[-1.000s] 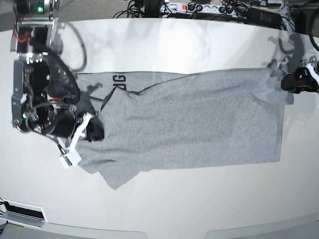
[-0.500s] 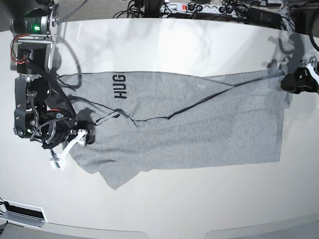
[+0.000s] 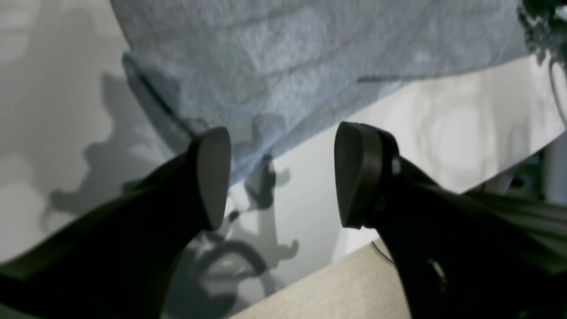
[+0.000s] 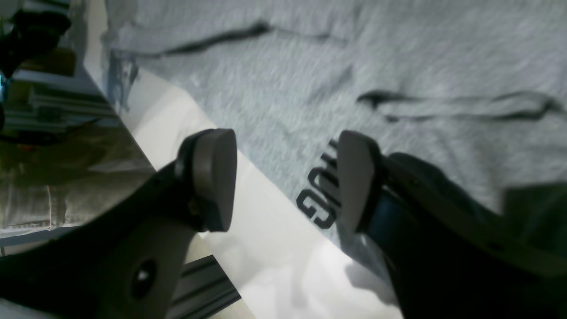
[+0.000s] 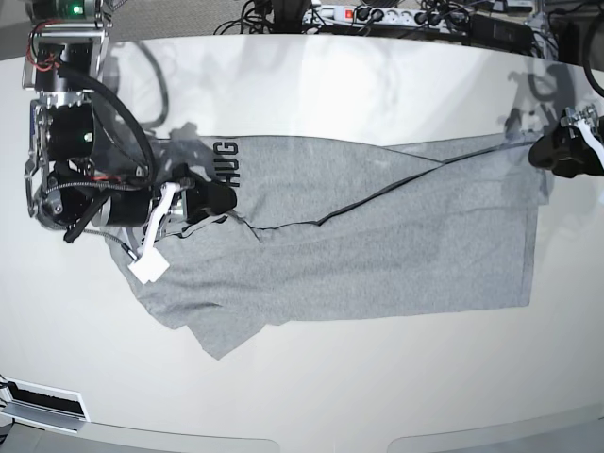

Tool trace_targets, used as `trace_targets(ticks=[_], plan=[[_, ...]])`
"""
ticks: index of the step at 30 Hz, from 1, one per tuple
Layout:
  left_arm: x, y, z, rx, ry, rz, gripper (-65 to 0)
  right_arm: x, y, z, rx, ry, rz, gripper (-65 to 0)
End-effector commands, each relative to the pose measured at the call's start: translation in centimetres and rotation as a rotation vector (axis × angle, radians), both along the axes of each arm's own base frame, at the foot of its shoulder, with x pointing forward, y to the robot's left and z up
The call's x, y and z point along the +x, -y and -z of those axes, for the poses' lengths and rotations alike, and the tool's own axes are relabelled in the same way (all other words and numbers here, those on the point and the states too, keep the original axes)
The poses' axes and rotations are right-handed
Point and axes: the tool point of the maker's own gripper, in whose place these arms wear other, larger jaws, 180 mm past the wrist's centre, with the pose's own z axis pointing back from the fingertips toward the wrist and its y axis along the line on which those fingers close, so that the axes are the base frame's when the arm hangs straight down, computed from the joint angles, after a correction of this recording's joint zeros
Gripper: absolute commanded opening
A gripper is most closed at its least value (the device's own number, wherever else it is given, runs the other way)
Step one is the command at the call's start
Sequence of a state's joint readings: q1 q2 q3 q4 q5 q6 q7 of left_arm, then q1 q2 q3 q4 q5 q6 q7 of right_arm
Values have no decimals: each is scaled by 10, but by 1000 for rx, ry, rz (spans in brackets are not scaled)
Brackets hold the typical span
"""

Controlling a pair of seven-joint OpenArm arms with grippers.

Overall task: Layout the t-shirt on the table in an organized manner, then fold the t-shirt properly
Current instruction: 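Grasp the shirt edge near the sleeve with the right gripper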

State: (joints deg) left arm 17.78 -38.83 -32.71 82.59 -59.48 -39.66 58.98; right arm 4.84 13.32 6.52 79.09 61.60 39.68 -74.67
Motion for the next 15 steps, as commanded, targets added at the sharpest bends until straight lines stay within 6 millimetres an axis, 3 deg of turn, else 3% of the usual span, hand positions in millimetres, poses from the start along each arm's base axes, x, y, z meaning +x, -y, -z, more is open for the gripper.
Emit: trace_targets(ticks=[1, 6, 15], plan=[[12, -5, -19, 27, 56, 21, -271, 8, 2, -13, 26, 47, 11, -275], [23, -13, -24, 98, 117, 30, -271, -16, 1, 4, 33, -15, 16, -275], [28, 26, 12, 183, 78, 215, -275, -30, -2, 9, 56, -52, 8, -275]])
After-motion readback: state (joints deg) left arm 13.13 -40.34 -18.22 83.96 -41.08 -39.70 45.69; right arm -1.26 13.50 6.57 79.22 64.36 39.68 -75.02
